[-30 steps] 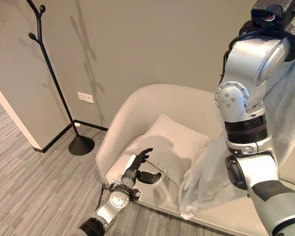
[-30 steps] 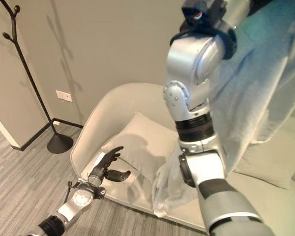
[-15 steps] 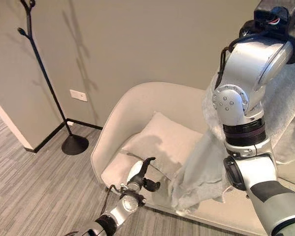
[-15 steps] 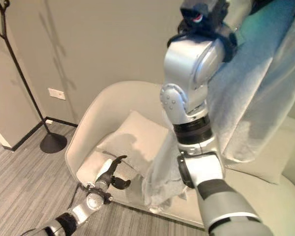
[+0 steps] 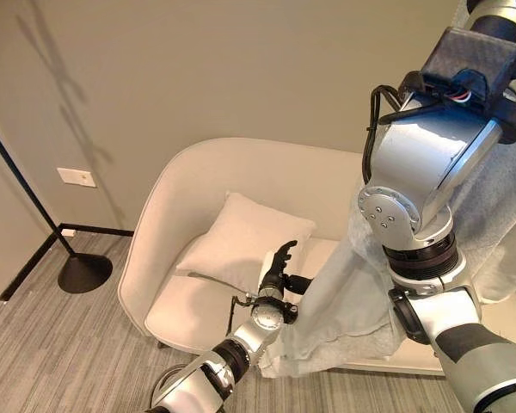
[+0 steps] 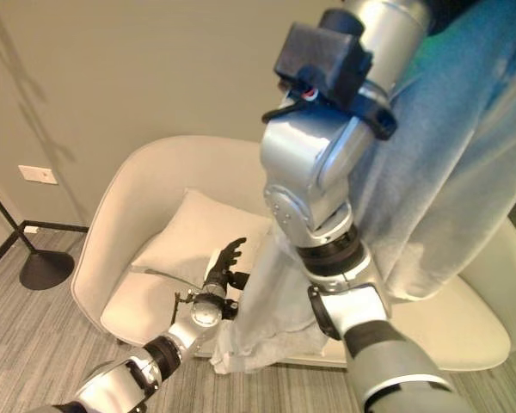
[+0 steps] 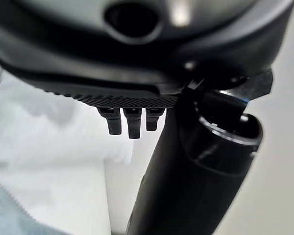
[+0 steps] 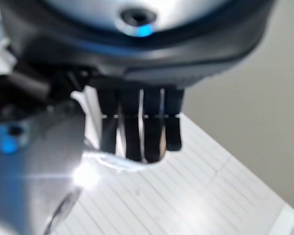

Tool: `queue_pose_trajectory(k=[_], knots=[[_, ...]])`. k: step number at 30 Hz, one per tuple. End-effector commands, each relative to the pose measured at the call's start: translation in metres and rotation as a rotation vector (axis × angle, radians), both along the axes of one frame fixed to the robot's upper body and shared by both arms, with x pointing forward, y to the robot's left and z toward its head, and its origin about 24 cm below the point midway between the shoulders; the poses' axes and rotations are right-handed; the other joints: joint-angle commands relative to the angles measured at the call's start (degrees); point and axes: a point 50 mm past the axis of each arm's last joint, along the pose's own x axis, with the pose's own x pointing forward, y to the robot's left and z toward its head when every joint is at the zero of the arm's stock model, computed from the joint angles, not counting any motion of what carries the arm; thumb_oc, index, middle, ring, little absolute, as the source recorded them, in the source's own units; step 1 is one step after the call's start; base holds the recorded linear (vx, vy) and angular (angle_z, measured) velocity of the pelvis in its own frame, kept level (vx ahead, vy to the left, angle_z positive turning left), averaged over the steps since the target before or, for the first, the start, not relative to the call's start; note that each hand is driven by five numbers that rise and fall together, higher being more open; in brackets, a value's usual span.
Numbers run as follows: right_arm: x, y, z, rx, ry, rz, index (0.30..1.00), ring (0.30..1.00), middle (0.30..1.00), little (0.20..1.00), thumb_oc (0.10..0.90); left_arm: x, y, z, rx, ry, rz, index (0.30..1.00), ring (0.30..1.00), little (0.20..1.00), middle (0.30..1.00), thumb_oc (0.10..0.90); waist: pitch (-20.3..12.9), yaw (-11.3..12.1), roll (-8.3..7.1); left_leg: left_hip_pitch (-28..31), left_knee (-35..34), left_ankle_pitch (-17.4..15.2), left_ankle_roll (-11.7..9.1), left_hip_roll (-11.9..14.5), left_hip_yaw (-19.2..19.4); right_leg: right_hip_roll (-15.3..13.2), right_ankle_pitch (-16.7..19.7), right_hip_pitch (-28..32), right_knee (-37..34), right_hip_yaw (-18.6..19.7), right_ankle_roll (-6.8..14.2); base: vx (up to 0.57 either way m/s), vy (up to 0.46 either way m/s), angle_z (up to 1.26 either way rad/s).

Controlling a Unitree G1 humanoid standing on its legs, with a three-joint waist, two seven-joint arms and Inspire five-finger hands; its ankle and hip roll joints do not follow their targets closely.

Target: Hang the clothes on the sofa on the clothes rack.

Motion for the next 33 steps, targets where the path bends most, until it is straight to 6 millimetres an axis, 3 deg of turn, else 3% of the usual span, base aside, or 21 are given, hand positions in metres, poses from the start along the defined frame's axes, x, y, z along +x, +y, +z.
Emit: queue_pose_trajectory(k=[1,3,4,5,9,19,22,24,28,33], knots=[[0.009,0.003,0.033,-0.026,-0.003,-0.056,0.300,0.300,0.300,0.300,0.400,0.002,-0.060,0.044,-0.178,-0.081,-0.160,0.900,0.900,0.900,0.900,0.800,-2.6,2.8,0.65,1.5,0.2,-7.0,-0.1,2.2,-1.0,0.8,-5.7,1.8,0.5,0.7,-0.5,-0.02,-0.065,-0.02],[0.016,0.002,0.032,-0.029,0.036,-0.063,0.300,0.300,0.300,0.300,0.400,-0.005,-0.070,0.047,-0.256,-0.055,-0.191,0.900,0.900,0.900,0.900,0.800,-2.4,2.7,0.92,1.2,0.2,-6.8,-0.2,2.3,-1.2,0.9,-5.8,1.8,0.5,0.5,-0.6,-0.03,-0.050,0.00],[0.018,0.002,0.032,-0.027,0.045,-0.063,0.300,0.300,0.300,0.300,0.400,-0.008,-0.074,0.050,-0.289,-0.051,-0.213,0.472,0.472,0.472,0.472,0.515,-2.3,2.7,0.99,1.1,0.2,-6.8,-0.2,2.3,-1.3,1.0,-5.8,1.7,0.5,0.4,-0.7,-0.03,-0.036,0.02],[0.020,0.002,0.032,-0.023,0.056,-0.060,0.300,0.300,0.300,0.300,0.400,-0.012,-0.078,0.053,-0.326,-0.048,-0.235,0.300,0.300,0.300,0.300,0.400,-2.2,2.7,1.12,0.9,0.2,-6.7,-0.3,2.4,-1.5,1.1,-5.8,1.7,0.5,0.4,-0.7,-0.03,-0.033,0.02],[0.025,-0.003,0.034,-0.009,0.082,-0.075,0.300,0.300,0.300,0.300,0.400,-0.016,-0.077,0.060,-0.401,-0.062,-0.273,0.300,0.300,0.300,0.300,0.400,-2.1,3.1,1.13,0.6,0.2,-6.7,-0.4,2.5,-2.0,1.4,-5.9,1.9,0.5,-0.2,-0.9,0.00,-0.006,0.01],[0.031,-0.031,0.025,0.032,0.118,-0.174,0.300,0.300,0.300,0.300,0.400,0.001,-0.040,0.044,-0.375,-0.036,-0.122,0.300,0.300,0.300,0.300,0.400,-2.1,4.5,1.15,0.6,0.2,-6.7,-0.3,2.0,-3.1,1.1,-6.0,2.6,0.5,-1.5,-0.9,0.00,0.000,0.07],[0.031,-0.049,0.012,0.058,0.133,-0.234,0.300,0.300,0.300,0.300,0.400,0.011,-0.013,0.045,-0.442,-0.041,0.000,0.300,0.300,0.300,0.300,0.400,-1.8,5.4,1.54,0.5,0.2,-6.7,-0.1,1.5,-3.7,0.7,-5.9,3.0,0.5,-2.3,-0.8,0.00,0.024,0.10],[0.030,-0.054,0.009,0.065,0.140,-0.251,0.300,0.300,0.300,0.300,0.400,0.013,-0.006,0.046,-0.457,-0.054,0.020,0.300,0.300,0.300,0.300,0.400,-1.9,5.6,1.60,0.5,0.2,-6.7,0.0,1.4,-3.8,0.7,-6.0,3.1,0.5,-2.5,-0.8,0.00,0.012,0.19],[0.029,-0.066,-0.003,0.051,0.154,-0.311,0.300,0.300,0.300,0.300,0.400,0.017,0.026,0.062,-0.538,-0.149,0.104,0.300,0.300,0.300,0.300,0.400,-1.7,6.8,1.95,0.5,0.2,-6.8,0.3,1.0,-4.4,0.4,-6.0,3.5,0.5,-3.2,-0.7,0.00,0.005,0.05],[0.025,-0.073,0.004,0.035,0.119,-0.365,0.300,0.300,0.300,0.300,0.400,0.020,0.055,0.075,-0.447,-0.288,0.128,0.300,0.300,0.300,0.300,0.400,-1.8,7.6,1.77,0.6,0.2,-7.0,0.3,0.8,-4.8,0.3,-6.1,3.8,0.5,-3.5,-0.6,0.00,0.008,0.03]])
